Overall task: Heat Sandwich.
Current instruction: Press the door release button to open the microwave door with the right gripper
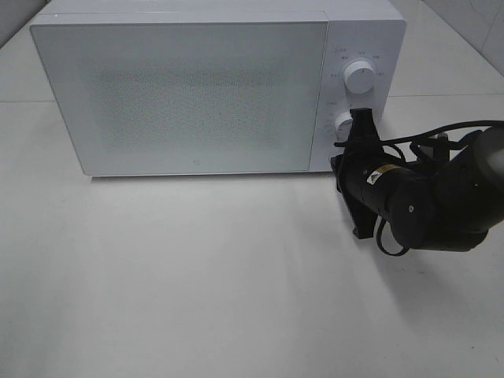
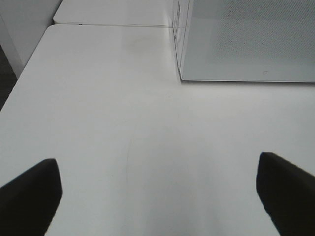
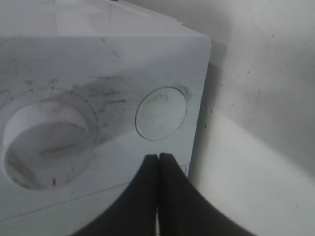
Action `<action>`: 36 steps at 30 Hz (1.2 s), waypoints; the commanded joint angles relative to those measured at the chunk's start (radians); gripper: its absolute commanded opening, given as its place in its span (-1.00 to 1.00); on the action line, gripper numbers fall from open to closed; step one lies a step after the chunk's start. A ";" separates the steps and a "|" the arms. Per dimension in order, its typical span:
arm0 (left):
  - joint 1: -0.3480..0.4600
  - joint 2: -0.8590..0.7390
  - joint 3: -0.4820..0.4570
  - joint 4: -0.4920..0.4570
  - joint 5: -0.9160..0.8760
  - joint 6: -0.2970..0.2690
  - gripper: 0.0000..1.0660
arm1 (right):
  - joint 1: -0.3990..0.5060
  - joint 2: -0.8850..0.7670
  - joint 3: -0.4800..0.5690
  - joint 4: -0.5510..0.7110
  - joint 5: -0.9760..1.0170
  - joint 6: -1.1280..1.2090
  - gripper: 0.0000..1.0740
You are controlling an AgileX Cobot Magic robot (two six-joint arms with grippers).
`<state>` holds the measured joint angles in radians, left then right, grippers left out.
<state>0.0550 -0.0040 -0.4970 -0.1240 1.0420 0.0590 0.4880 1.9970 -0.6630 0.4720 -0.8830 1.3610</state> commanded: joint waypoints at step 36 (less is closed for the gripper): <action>0.001 -0.029 0.003 -0.009 -0.009 0.002 0.94 | -0.082 0.116 -0.273 -0.026 -0.252 -0.015 -0.99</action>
<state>0.0550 -0.0040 -0.4970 -0.1240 1.0420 0.0590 0.4210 2.1210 -0.8400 0.5080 -0.8480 1.3590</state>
